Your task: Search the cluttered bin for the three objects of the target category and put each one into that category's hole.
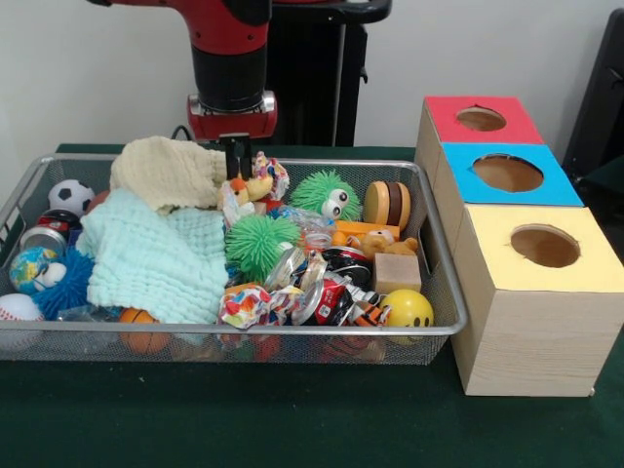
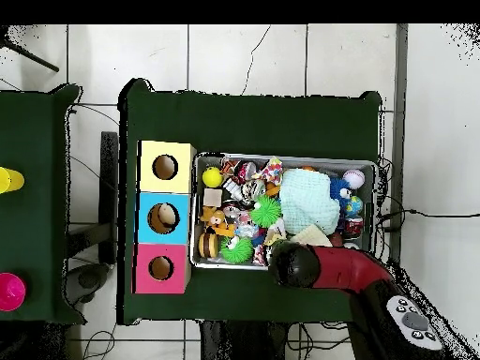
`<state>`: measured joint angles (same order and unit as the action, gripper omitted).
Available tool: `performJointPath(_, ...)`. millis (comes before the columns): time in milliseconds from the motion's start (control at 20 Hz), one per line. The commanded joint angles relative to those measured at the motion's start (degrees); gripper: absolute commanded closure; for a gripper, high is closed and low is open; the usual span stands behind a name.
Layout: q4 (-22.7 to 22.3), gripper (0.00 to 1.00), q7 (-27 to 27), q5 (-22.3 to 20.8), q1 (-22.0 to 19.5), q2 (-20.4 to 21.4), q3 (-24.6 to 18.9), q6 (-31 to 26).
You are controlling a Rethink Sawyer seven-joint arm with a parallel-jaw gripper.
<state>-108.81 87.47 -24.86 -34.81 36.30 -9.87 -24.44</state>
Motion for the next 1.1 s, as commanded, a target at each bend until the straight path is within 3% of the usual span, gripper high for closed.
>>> performJointPath(50,-4.44,1.00,5.13,4.57,-0.92,7.06,-2.95,-5.26)
performJointPath(250,-6.46,1.00,3.09,6.95,-1.40,12.23,-3.52,-9.72)
performJointPath(700,-7.76,1.00,1.09,9.90,-1.33,17.39,-3.64,-14.28)
performJointPath(1100,-10.86,1.00,2.85,17.94,-2.57,18.03,-6.85,-14.74)
